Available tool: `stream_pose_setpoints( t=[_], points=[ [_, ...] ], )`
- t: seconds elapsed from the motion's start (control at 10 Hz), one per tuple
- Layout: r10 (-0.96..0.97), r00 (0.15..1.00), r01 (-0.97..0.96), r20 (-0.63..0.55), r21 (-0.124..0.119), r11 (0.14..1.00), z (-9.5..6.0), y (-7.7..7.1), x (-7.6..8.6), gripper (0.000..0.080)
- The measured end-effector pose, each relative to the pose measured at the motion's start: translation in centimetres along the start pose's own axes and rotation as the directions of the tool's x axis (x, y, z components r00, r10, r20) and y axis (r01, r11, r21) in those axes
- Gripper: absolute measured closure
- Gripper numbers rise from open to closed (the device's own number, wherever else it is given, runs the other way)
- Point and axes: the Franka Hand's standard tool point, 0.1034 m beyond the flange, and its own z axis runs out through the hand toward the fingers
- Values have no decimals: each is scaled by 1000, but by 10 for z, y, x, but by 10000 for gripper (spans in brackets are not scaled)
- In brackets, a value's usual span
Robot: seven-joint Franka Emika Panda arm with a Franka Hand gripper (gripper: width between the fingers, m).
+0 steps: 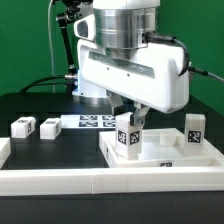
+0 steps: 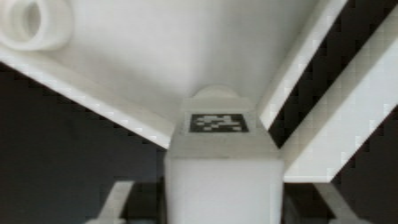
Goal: Assemble square table
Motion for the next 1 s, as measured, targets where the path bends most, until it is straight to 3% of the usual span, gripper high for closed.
stream_pose_setpoints(
  t=[0.1,0.2,0.4,0.6,0.8,1.0],
  points=[
    [36,999,-36,0,0,999,0,-1,-1,439],
    [32,999,-32,0,-1,999,0,-1,-1,439],
    [-113,994,113,-1,-2,994,0,-1,-1,183],
    [-272,962,272,-3,-3,962,-1,-2,-3,159],
    [-553,833,553,4,-9,833,4,-4,-9,151],
    [-631,776,631,6,-3,776,4,-2,-5,150]
  ],
)
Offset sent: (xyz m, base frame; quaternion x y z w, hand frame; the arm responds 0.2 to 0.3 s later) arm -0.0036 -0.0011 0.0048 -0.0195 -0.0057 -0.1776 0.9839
